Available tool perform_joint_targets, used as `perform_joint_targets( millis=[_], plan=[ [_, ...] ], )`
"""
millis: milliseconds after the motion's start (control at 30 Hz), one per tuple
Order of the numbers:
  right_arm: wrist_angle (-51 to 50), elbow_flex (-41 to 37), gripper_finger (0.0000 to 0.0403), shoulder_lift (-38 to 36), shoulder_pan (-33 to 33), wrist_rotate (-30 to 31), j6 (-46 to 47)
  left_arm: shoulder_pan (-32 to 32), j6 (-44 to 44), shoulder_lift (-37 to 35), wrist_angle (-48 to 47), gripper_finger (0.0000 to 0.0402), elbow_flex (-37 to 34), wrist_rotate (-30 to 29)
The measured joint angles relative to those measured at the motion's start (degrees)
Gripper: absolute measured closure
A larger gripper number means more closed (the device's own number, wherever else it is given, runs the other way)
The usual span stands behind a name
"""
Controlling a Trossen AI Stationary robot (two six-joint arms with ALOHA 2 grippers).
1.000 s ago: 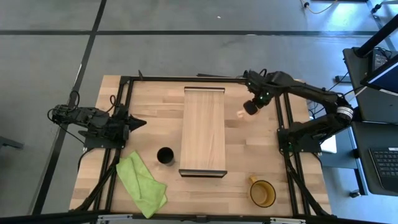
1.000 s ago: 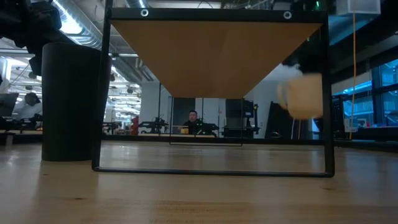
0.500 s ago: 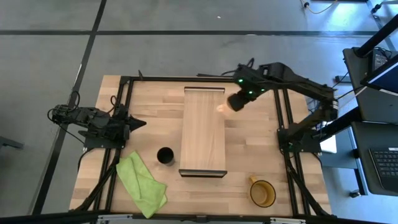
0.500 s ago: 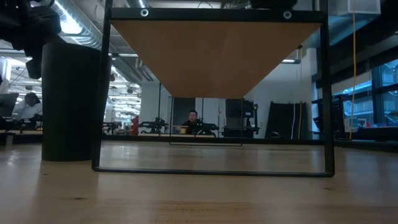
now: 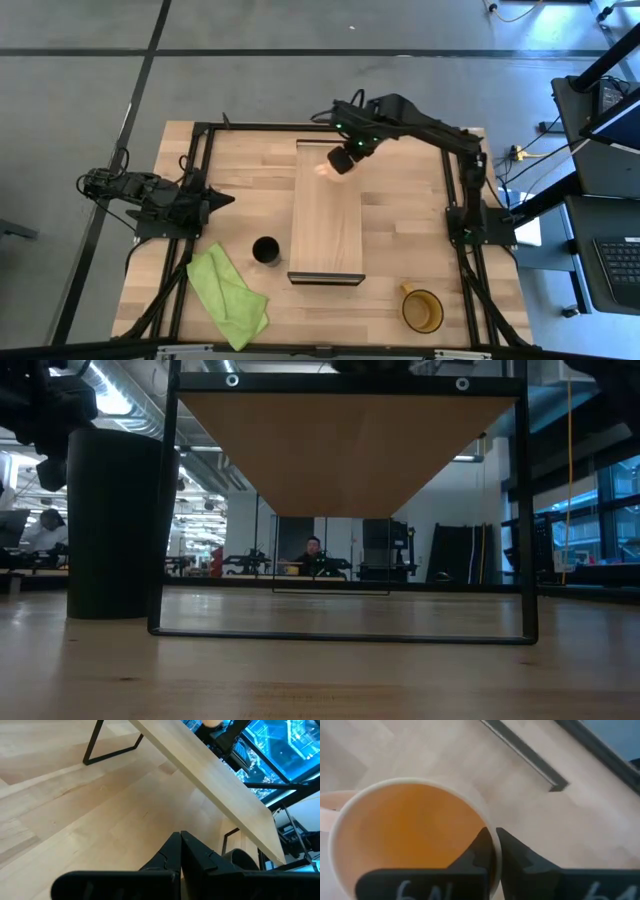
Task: Stack small to large cups/mugs on shelf
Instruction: Put the beige cup on the shelf
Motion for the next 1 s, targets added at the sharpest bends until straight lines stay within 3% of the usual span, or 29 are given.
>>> perform_joint_targets(
  millis=[533, 1000],
  plan=[
    [4.50, 0.00, 0.0383, 5.25, -1.80, -2.25, 14.05, 0.00, 0.01, 0.00, -1.30, 0.0401, 0.00, 1.67],
    [0.26, 0.35, 0.0372, 5.62, -1.93, -2.01, 16.59, 0.00, 1.51, 0.00, -3.11, 0.0401, 0.00, 4.04]
  ],
)
